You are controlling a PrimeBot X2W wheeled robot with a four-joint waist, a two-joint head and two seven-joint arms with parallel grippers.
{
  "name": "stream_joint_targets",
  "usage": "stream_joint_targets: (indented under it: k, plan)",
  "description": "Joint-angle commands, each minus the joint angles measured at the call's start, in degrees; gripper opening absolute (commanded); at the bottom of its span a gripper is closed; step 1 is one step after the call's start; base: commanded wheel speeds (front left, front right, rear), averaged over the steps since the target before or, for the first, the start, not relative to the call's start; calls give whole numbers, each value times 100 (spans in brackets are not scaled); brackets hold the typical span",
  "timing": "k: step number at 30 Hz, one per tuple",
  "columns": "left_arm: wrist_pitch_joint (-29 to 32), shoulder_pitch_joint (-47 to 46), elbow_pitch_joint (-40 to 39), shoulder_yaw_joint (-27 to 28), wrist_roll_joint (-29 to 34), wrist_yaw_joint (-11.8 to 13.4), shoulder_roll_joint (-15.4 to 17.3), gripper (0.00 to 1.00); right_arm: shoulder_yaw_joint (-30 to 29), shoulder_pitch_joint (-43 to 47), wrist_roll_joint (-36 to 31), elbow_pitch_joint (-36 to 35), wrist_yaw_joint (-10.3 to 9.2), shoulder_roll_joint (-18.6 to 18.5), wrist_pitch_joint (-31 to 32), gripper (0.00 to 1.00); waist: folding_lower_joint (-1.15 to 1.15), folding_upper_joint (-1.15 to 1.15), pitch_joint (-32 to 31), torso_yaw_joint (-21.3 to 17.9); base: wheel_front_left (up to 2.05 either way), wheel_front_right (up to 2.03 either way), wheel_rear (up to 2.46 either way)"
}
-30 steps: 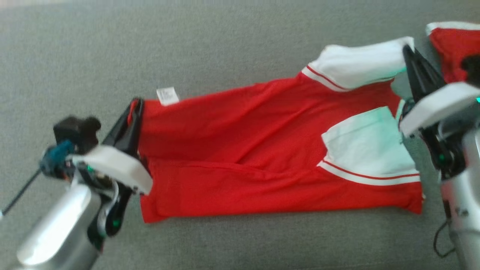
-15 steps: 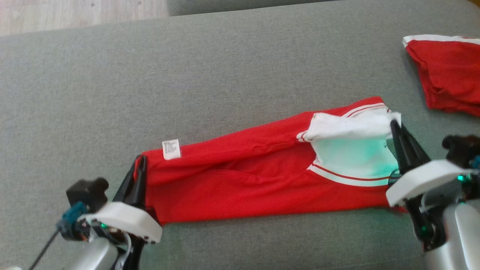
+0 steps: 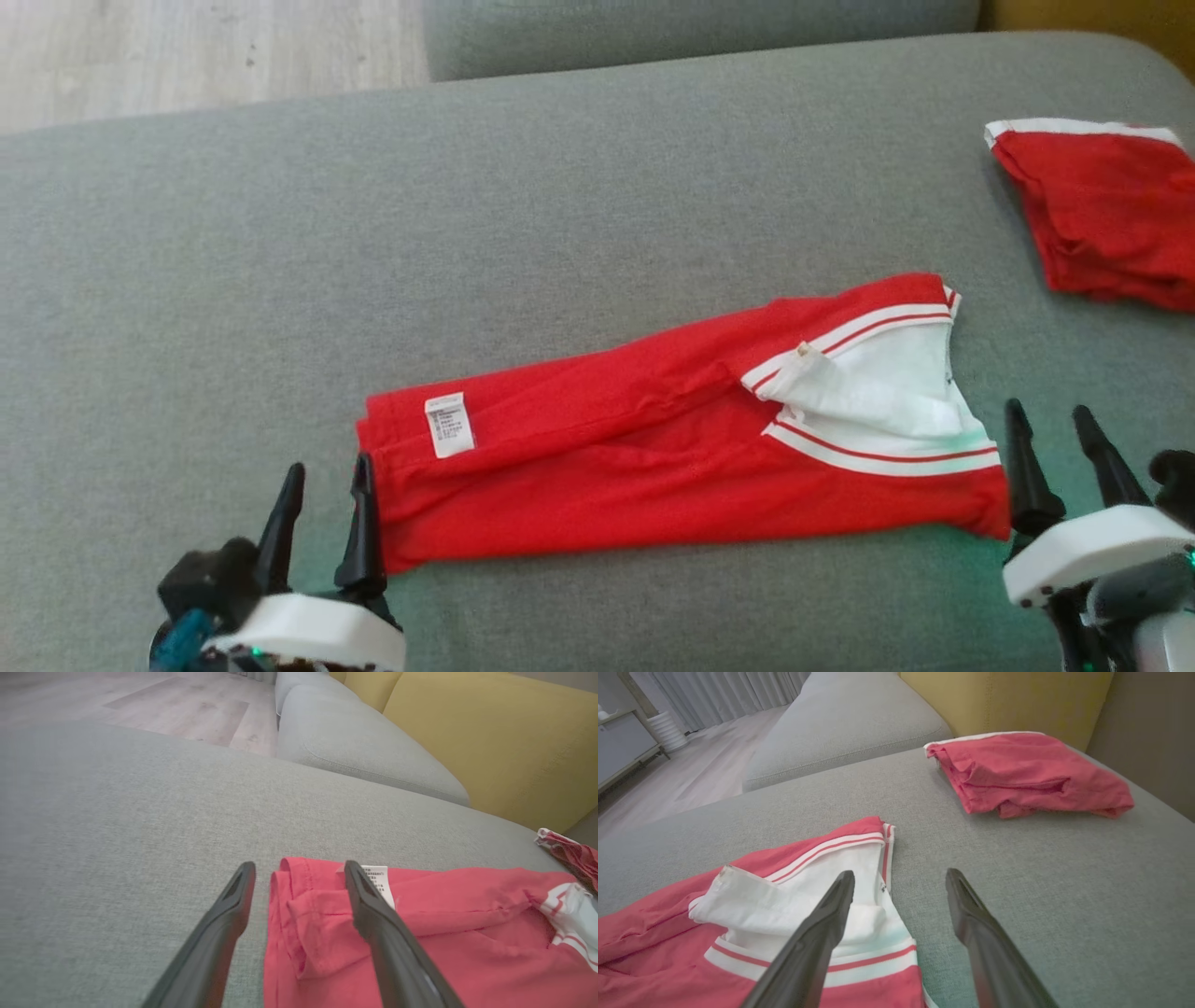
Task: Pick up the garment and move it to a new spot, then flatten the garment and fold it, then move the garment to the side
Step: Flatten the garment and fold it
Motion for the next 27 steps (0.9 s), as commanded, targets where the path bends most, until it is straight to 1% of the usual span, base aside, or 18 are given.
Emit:
stream_joint_targets:
  k: [1, 7, 13, 18, 19, 21, 24, 27]
  plan:
    - [-111, -84, -223, 306, 113, 74, 45, 100, 51, -118, -62, -259, -4, -13, -38, 100, 1, -1, -63, 56, 0, 0, 0]
    - [-152, 2, -367, 428, 420, 226, 33, 100, 79, -342, -251, -260, -4, 20, 176, 100, 1, -1, -128, 215, 0, 0, 0]
    - [-161, 54, -478, 488, 554, 295, 3, 100, 70, -629, -396, 118, -4, -7, 431, 100, 1, -1, -100, 414, 0, 0, 0]
    - [-164, 70, -550, 521, 613, 307, -36, 100, 7, -852, -532, 734, -4, -149, 755, 100, 1, -1, -36, 628, 0, 0, 0]
    - [-165, 67, -566, 519, 632, 305, -48, 100, -16, -909, -546, 981, -4, -201, 877, 100, 1, -1, -9, 710, 0, 0, 0]
    - [-166, 67, -581, 526, 643, 309, -71, 100, -88, -960, -592, 1167, -4, -237, 916, 100, 1, -1, 16, 779, 0, 0, 0]
    - [-167, 69, -586, 529, 665, 305, -97, 100, -200, -1023, -684, 1410, -4, -244, 970, 100, 1, -1, 41, 851, 0, 0, 0]
    - [-167, 72, -584, 539, 676, 299, -119, 100, -113, -1068, -631, 1633, -4, -204, 1120, 100, 1, -1, 48, 882, 0, 0, 0]
